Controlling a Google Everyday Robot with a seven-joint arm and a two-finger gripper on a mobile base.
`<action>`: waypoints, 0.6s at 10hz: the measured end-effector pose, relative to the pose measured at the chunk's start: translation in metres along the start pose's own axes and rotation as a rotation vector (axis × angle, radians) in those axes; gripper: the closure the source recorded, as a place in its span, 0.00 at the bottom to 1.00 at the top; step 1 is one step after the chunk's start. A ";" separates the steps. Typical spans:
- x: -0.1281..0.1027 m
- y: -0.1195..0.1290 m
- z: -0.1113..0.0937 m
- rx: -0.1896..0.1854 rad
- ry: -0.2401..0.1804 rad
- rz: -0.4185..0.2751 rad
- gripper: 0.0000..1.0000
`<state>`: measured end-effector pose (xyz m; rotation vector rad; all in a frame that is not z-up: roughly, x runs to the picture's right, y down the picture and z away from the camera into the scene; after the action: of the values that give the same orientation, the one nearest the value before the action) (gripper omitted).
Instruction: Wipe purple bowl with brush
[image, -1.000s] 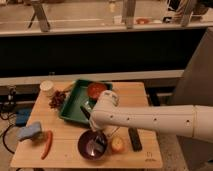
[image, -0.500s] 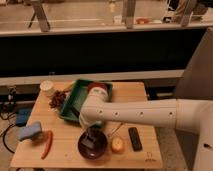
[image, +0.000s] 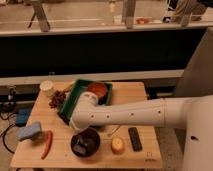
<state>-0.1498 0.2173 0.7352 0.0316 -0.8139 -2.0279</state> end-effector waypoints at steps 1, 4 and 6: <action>-0.012 0.000 -0.002 0.007 -0.002 0.020 1.00; -0.042 0.017 -0.019 -0.019 0.010 0.087 1.00; -0.050 0.034 -0.032 -0.065 0.027 0.132 1.00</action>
<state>-0.0851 0.2262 0.7154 -0.0305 -0.7147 -1.9241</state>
